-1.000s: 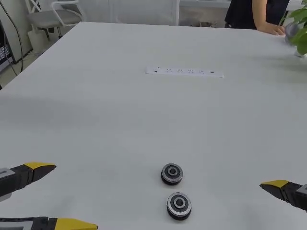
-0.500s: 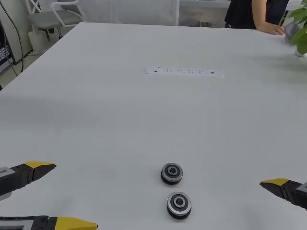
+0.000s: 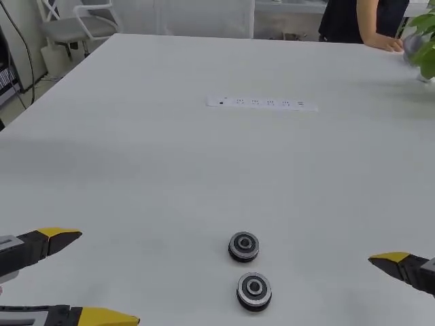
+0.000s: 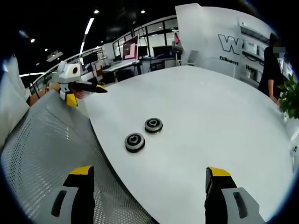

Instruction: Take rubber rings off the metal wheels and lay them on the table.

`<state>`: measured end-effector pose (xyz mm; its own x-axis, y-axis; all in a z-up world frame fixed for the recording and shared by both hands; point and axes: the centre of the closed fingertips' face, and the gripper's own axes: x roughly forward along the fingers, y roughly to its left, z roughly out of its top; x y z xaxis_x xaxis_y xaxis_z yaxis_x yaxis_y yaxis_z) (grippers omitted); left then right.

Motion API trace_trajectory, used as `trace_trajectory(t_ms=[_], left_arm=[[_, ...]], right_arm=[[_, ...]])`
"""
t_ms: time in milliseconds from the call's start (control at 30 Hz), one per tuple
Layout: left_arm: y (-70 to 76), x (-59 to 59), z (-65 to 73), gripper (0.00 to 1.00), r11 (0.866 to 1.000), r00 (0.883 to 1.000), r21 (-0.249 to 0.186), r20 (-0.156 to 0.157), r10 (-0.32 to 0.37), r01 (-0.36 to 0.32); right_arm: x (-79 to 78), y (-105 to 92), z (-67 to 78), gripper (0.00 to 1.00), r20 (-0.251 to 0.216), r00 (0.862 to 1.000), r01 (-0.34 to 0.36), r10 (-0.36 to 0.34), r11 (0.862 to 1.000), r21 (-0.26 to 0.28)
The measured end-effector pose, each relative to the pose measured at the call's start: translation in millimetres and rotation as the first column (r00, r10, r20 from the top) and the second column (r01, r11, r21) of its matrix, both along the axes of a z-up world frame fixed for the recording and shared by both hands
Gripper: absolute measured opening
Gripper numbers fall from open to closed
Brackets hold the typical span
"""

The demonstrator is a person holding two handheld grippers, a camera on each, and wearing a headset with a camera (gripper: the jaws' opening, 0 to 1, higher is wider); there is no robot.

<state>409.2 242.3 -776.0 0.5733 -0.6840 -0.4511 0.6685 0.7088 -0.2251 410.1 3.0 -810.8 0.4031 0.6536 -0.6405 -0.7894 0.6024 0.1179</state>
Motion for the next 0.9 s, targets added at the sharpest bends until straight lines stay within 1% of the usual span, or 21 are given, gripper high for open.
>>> trace_trajectory(t_ms=[167, 233, 300, 333, 367, 433, 467, 500, 600, 700, 800, 900], left_arm=[[-2.3, -0.8, 3.5, 0.96, 1.000, 1.000, -0.006, 0.010, -0.017, 0.017], [-3.6, -2.1, 3.9, 0.97, 0.999, 0.999, 0.003, 0.008, -0.036, 0.036], [-4.3, -2.3, 5.6, 0.97, 0.998, 0.998, 0.023, 0.022, -0.059, 0.058], [-4.8, -1.7, 8.0, 0.97, 0.998, 0.998, 0.019, 0.033, -0.061, 0.060], [-6.1, -0.2, 13.8, 0.98, 0.998, 0.997, -0.006, 0.045, -0.056, 0.056], [-7.5, 2.2, 23.0, 0.98, 0.998, 0.997, -0.051, 0.059, -0.044, 0.047], [-7.1, 2.9, 25.2, 0.98, 0.997, 0.997, -0.055, 0.065, -0.041, 0.044], [-6.1, 3.6, 27.1, 0.98, 0.998, 0.997, -0.053, 0.072, -0.037, 0.041], [-5.1, 3.9, 29.4, 0.97, 0.998, 0.996, -0.036, 0.079, -0.040, 0.043], [-4.7, 2.3, 35.0, 0.97, 0.998, 0.994, -0.016, 0.096, -0.051, 0.053], [-4.5, 1.2, 40.7, 0.97, 0.999, 0.992, -0.009, 0.113, -0.052, 0.053], [-4.2, 1.4, 45.5, 0.97, 0.999, 0.990, -0.003, 0.128, -0.053, 0.054]], right_arm=[[4.0, -0.5, 6.8, 0.99, 0.020, 1.000, 0.018, -0.018, 1.000, 0.020], [5.1, -1.2, 8.0, 0.99, 0.025, 0.999, 0.021, -0.022, 1.000, 0.016], [6.4, -1.8, 10.0, 0.99, 0.035, 0.999, 0.024, -0.025, 1.000, 0.011], [7.2, -2.0, 11.4, 0.98, 0.037, 0.999, 0.028, -0.029, 1.000, 0.014], [8.7, -1.4, 14.9, 0.96, 0.039, 0.999, 0.032, -0.033, 0.999, 0.027], [11.6, -0.6, 19.8, 0.95, 0.043, 0.998, 0.035, -0.037, 0.998, 0.050], [12.1, 0.0, 21.5, 0.95, 0.046, 0.998, 0.034, -0.036, 0.998, 0.054], [13.0, 1.6, 24.0, 0.96, 0.051, 0.998, 0.030, -0.033, 0.998, 0.057], [14.5, 4.9, 28.3, 0.95, 0.061, 0.998, 0.012, -0.015, 0.998, 0.055], [16.2, 7.6, 31.5, 0.93, 0.065, 0.998, -0.005, 0.002, 0.998, 0.055], [17.3, 10.8, 36.4, 0.91, 0.070, 0.997, -0.023, 0.018, 0.998, 0.060], [20.4, 14.3, 45.0, 0.90, 0.086, 0.996, -0.040, 0.034, 0.997, 0.067]])
